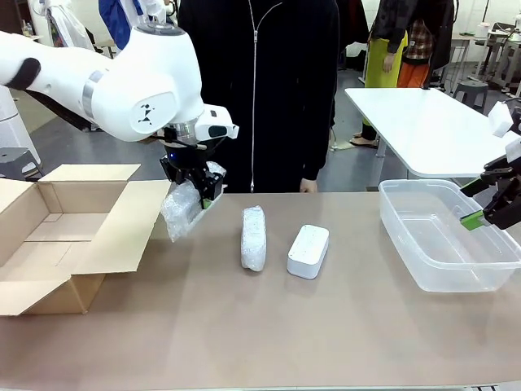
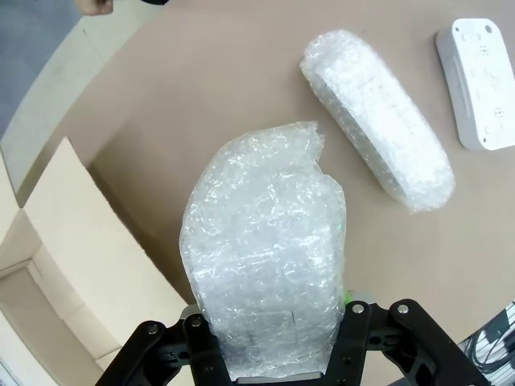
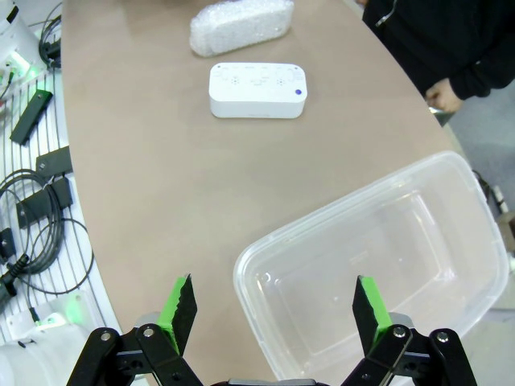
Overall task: Separate and place wrapped and unwrapped clocks.
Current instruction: Pick up the Digital clock indicated by the person, then if the picked Digital clock is wrapped, place it in the Package Box ; if not, place it in the Organizing box.
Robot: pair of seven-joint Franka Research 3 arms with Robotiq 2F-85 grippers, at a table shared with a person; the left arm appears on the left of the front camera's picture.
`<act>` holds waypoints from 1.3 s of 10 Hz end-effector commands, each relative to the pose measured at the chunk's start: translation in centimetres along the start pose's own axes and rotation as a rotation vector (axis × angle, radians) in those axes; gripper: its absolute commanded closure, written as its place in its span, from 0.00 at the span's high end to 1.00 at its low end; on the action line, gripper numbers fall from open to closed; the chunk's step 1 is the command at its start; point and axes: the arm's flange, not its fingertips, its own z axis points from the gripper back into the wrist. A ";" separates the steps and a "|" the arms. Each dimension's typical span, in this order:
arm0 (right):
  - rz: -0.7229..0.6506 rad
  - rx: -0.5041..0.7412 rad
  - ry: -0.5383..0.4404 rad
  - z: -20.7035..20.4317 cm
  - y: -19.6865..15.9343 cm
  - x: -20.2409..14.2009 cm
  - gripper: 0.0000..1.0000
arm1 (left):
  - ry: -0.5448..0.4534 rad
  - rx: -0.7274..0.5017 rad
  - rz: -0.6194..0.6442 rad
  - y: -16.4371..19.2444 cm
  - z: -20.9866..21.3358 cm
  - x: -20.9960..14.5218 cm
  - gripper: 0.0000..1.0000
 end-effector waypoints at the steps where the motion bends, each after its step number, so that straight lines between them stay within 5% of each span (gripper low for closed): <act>1: 0.008 0.014 -0.029 -0.2 -0.2 -0.1 1.00 | -0.003 -0.003 -0.031 -0.2 1.5 -0.6 0.33; 2: 0.008 0.014 -0.029 -0.2 -0.2 -0.1 1.00 | -0.011 0.002 -0.040 -0.3 1.9 -0.7 0.13; 3: 0.008 0.014 -0.029 -0.2 -0.2 -0.1 1.00 | -0.011 -0.001 -0.043 -0.3 1.9 -0.7 0.33; 4: 0.008 0.014 -0.029 -0.2 -0.2 -0.1 1.00 | -0.008 0.003 -0.041 -0.2 1.8 -0.7 0.00; 5: 0.008 0.014 -0.029 -0.2 -0.2 -0.1 1.00 | -0.016 -0.005 -0.039 0.0 1.8 -0.6 0.13; 6: 0.008 0.014 -0.029 -0.2 -0.2 -0.1 1.00 | -0.015 0.009 -0.021 -0.7 1.7 -0.3 0.00; 13: 0.008 0.014 -0.029 -0.2 -0.2 -0.1 1.00 | -0.015 0.009 -0.021 -0.7 1.7 -0.3 0.00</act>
